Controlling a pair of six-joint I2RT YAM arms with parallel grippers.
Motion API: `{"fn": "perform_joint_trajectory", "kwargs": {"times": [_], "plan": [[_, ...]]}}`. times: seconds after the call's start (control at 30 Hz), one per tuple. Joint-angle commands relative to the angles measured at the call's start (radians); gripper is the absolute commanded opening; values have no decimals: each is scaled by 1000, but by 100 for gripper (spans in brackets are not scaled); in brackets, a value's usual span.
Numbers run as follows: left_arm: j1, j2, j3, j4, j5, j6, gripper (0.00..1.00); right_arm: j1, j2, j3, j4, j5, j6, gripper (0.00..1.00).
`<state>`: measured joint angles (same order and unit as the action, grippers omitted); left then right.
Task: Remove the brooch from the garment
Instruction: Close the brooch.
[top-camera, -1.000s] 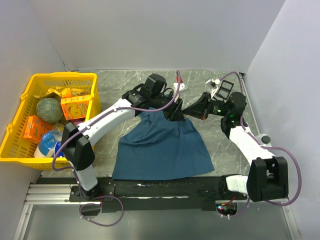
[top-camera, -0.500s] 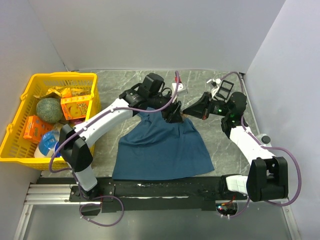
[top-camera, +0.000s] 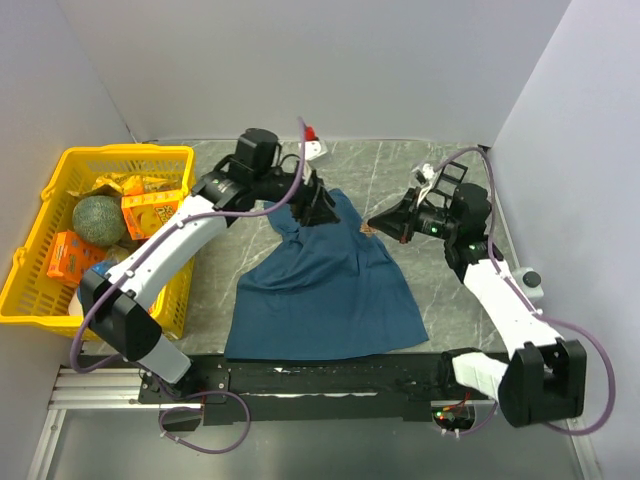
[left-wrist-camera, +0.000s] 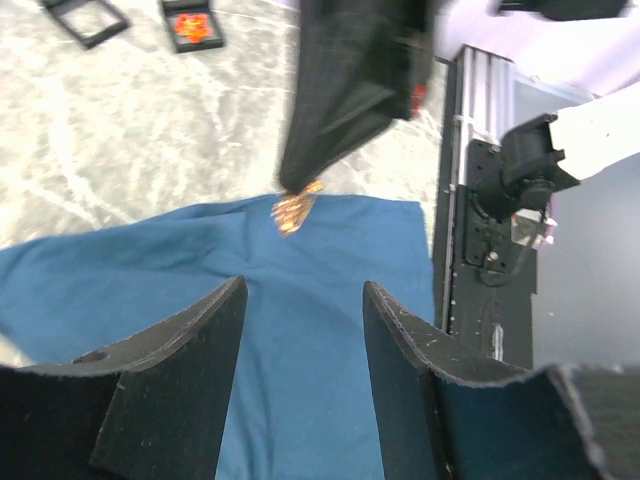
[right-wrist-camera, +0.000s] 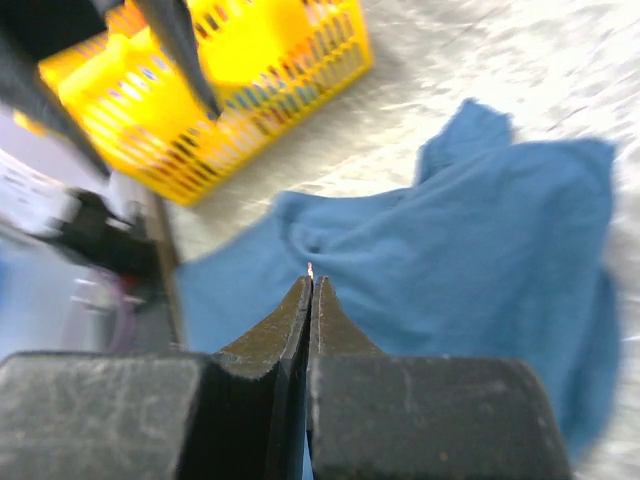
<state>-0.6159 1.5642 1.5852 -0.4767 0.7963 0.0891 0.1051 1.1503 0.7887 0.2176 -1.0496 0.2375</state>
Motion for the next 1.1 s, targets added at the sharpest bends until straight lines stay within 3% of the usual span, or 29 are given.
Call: {"fn": "perform_joint_trajectory", "kwargs": {"times": [0.0, 0.17, 0.47, 0.9, 1.07], "plan": [[45, -76, -42, 58, 41, -14, 56, 65, -89, 76, -199, 172, -400, 0], [61, -107, -74, 73, 23, -12, 57, 203, -173, 67, -338, 322, -691, 0], [74, -130, -97, 93, 18, -23, 59, 303, -239, 47, -481, 433, -958, 0], [81, -167, -148, 133, -3, -38, 64, 337, -293, -8, -509, 556, -1093, 0], [84, -184, -168, 148, -12, -42, 83, 337, -291, -20, -486, 586, -1090, 0]]}}
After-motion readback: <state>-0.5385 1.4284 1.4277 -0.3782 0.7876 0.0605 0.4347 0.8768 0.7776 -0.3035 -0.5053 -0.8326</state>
